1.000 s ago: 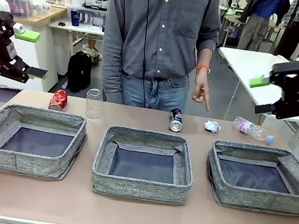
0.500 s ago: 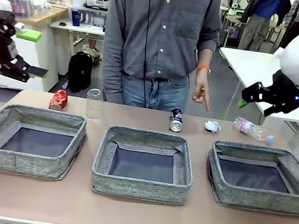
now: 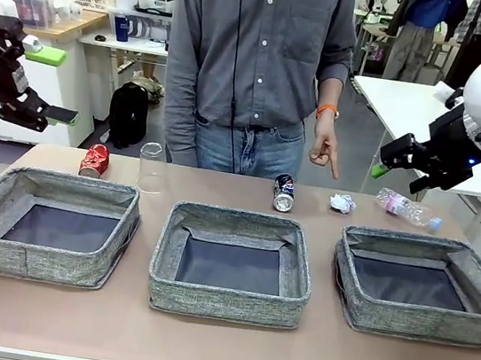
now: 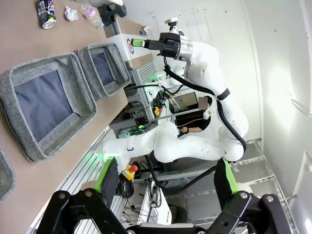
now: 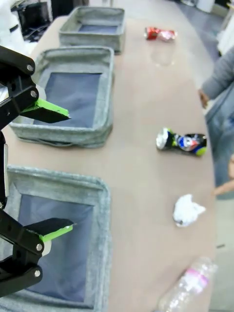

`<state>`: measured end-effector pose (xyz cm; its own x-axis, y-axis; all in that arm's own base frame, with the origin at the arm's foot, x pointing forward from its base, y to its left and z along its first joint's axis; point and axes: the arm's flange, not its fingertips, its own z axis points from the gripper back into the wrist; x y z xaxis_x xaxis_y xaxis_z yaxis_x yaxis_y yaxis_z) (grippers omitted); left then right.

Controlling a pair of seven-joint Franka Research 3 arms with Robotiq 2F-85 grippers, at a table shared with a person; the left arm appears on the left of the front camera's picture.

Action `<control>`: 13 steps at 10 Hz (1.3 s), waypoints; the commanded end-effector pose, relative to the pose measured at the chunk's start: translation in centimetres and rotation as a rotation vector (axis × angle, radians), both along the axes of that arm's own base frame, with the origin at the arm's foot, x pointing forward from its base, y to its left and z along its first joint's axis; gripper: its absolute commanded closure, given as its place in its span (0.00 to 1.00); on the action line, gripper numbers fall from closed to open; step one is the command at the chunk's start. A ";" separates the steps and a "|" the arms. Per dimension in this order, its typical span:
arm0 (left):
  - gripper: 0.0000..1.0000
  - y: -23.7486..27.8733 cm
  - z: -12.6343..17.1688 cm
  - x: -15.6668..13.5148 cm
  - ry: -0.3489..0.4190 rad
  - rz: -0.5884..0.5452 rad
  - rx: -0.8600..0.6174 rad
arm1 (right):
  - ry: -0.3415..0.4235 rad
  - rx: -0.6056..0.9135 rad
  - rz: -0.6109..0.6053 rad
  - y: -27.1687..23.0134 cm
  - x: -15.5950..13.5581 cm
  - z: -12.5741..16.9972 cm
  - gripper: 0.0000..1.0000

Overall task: Sort the waste into the appropriate baskets.
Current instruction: Pick up the waste item pointed out by the person.

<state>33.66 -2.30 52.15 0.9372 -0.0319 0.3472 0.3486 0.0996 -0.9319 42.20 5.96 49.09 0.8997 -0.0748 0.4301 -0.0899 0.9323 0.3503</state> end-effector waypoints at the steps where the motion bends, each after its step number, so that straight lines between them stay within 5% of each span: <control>1: 0.00 -0.2 0.1 0.1 -0.021 -0.001 -0.023 | -0.030 0.004 -0.019 -0.5 5.2 -1.1 0.00; 3: 0.00 -0.2 0.1 0.1 -0.021 -0.001 -0.023 | 0.007 -0.055 -0.018 -0.4 11.2 -4.0 0.00; 7: 0.00 -0.2 0.1 0.1 -0.021 -0.001 -0.023 | 0.021 -0.161 0.011 -0.5 18.8 -10.9 0.00; 13: 0.00 -0.2 0.1 0.1 -0.021 -0.001 -0.023 | -0.097 -0.112 0.081 0.4 22.6 -18.8 0.00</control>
